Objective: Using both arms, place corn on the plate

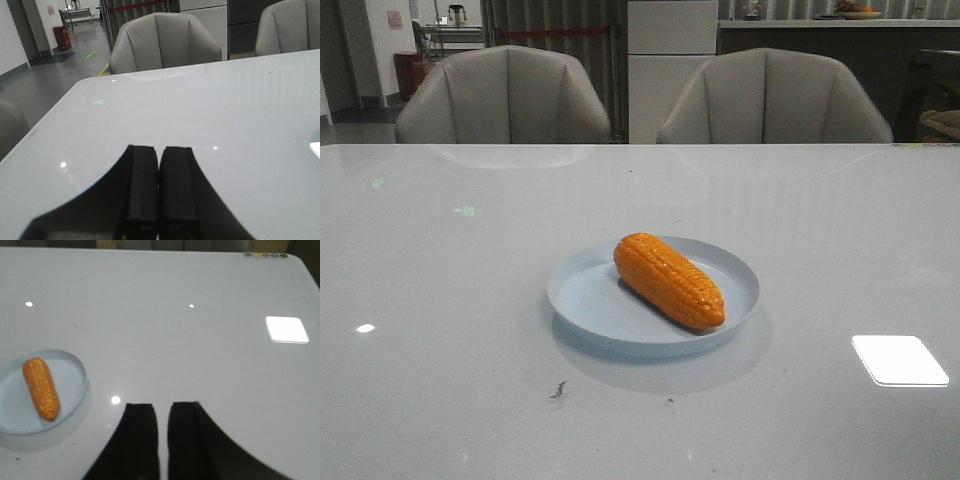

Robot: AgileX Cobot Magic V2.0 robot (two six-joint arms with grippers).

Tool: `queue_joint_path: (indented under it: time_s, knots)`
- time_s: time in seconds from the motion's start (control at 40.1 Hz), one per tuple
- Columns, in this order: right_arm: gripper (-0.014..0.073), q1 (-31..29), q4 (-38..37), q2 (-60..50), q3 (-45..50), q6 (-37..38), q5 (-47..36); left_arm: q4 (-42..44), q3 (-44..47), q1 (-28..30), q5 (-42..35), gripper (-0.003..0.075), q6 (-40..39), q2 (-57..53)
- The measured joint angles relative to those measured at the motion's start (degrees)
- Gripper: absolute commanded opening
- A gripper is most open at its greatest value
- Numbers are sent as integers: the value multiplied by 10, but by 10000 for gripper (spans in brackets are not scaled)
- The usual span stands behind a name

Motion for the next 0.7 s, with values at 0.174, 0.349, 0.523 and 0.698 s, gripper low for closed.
queue_joint_path:
  time_s: [0.174, 0.349, 0.523, 0.698]
  knots:
    - [38, 0, 72, -49, 73, 0, -95, 0, 0, 0, 0, 94, 0, 0]
    - [38, -3, 97, -100, 161, 0, -208, 0, 0, 0, 0, 94, 0, 0]
    - [38, -25, 102, -166, 264, 0, -290, 0, 0, 0, 0, 94, 0, 0]
    - [38, -35, 102, -243, 340, 0, -299, 0, 0, 0, 0, 94, 0, 0]
